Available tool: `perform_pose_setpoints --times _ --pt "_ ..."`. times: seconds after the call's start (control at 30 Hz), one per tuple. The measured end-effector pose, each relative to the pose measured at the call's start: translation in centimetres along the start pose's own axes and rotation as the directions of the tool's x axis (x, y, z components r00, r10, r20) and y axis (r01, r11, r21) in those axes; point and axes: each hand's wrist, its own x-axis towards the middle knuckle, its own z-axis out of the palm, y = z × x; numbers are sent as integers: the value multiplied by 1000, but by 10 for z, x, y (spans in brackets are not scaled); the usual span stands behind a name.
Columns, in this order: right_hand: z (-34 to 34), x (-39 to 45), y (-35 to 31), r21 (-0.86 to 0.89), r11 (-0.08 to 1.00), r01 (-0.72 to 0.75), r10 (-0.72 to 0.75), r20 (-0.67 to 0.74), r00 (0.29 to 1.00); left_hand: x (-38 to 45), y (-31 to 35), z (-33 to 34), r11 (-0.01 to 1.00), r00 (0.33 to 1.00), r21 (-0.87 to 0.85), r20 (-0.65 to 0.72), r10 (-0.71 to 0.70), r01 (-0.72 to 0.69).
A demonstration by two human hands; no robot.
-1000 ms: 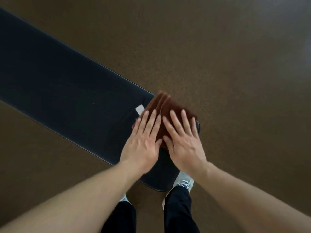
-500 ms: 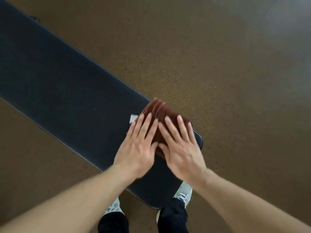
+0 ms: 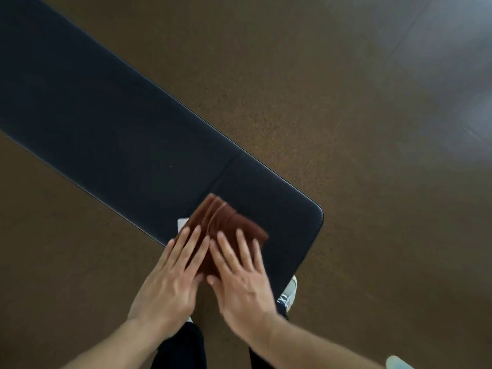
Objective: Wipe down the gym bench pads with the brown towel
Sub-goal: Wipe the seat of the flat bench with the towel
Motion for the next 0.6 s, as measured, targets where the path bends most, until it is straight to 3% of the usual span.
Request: perform_pose_setpoints --times 0.1,0.2,0.4,0.6 --pt "10 -8 -36 30 998 -51 51 -11 999 -28 -19 -7 999 999 27 45 26 -28" --pt "4 17 -32 10 996 -92 93 -27 995 -2 -33 -28 994 995 89 73 62 -68" --pt "-47 115 25 69 991 -113 121 -122 985 118 -34 -97 996 997 65 -41 63 -60" --pt "-63 133 84 103 984 -142 155 -130 979 169 1 -100 993 999 115 45 0 -5"
